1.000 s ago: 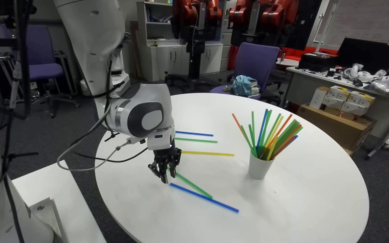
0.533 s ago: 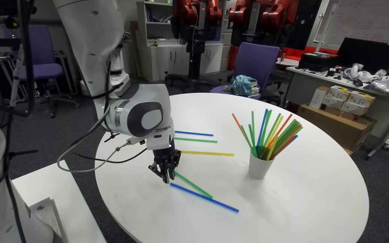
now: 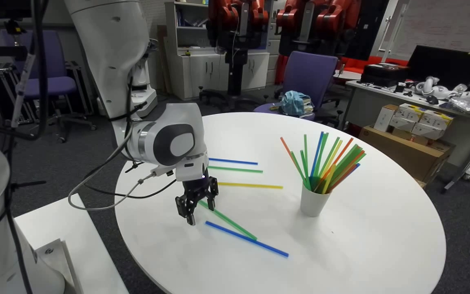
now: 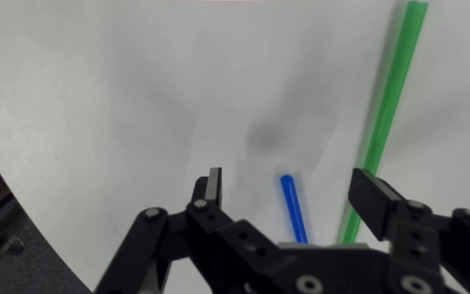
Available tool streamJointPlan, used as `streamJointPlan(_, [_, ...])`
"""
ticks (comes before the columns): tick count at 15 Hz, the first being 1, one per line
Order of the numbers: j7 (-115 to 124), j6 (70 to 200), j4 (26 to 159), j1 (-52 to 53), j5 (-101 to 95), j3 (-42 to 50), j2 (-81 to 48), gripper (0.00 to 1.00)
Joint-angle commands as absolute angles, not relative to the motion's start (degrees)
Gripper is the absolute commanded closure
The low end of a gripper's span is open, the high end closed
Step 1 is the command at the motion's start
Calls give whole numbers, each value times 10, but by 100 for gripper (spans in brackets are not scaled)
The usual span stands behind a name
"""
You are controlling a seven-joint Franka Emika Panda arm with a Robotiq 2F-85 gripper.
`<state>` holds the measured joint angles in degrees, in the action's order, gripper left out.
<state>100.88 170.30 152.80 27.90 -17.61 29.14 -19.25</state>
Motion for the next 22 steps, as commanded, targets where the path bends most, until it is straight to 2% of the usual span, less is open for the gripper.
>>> streamJointPlan(1, [1004,1697,1515,274,-162,272,-202,0])
streamJointPlan(15, [894,1619,1431,165,-92,160,-242,0])
streamJointPlan(16, [892,1615,1425,162,-92,159,-245,25])
streamJointPlan(17, [888,1612,1422,158,-92,157,-246,26])
streamJointPlan(18, [885,1613,1419,156,-93,158,-247,32])
streamJointPlan(22, [878,1613,1412,151,-93,159,-245,65])
